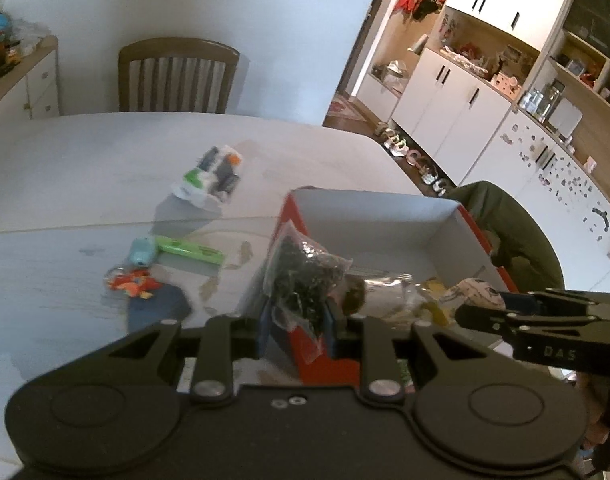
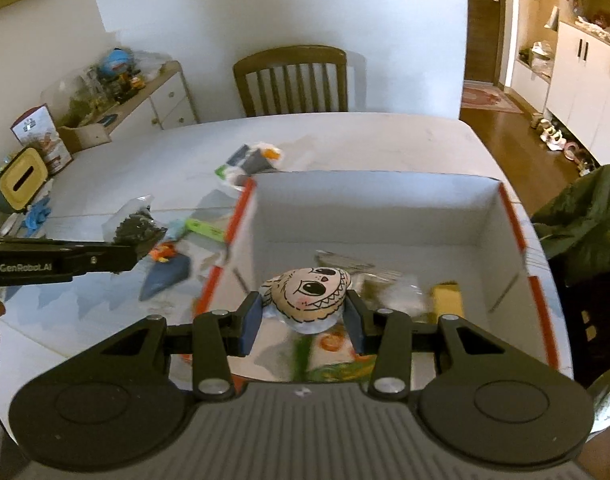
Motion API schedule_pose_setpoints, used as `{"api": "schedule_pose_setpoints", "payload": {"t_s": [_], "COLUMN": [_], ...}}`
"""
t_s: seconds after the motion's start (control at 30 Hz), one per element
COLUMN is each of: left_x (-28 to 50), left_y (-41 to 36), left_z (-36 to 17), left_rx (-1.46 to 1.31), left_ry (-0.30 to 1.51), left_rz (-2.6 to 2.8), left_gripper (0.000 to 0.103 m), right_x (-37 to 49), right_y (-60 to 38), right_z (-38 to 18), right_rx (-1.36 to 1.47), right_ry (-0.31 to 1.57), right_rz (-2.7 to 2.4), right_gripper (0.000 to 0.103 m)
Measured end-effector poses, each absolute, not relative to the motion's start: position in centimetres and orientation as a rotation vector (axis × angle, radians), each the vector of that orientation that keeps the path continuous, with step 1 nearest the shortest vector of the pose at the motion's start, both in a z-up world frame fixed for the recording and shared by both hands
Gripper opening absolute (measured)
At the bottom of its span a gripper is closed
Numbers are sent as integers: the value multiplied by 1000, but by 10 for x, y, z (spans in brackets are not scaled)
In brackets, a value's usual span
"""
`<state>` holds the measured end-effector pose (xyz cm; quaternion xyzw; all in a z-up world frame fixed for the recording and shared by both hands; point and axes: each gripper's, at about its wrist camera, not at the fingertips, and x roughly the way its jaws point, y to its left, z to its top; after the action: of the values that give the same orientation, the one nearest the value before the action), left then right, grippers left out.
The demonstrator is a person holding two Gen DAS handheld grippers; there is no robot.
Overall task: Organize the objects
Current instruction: 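Carry the bead bag and cartoon-face plush over the red box with both grippers, then open both grippers to release the bead bag and plush into the box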
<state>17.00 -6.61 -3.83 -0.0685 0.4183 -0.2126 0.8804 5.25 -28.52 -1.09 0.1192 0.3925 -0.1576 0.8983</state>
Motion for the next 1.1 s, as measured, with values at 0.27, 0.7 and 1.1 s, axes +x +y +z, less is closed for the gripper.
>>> {"api": "schedule_pose_setpoints", "payload": {"t_s": [0.27,0.7,1.1], "left_x": [170,175,182], "left_y": [-111,-185,-215], "left_z": [-45,-81,-108], "left_rx": [-125,-47,22], "left_ry": [888,993,1085], "left_rz": [-464,-554,-575], "left_gripper": [25,25,27], "right_x": [38,35,41], "right_y": [-320,-368,-385], "right_z": [-28,-62,-84], "right_rx": [217,225,230], "right_ry": [851,957,1027], "right_rz": [-362,-379,-341], "right_gripper": [43,43,43]}}
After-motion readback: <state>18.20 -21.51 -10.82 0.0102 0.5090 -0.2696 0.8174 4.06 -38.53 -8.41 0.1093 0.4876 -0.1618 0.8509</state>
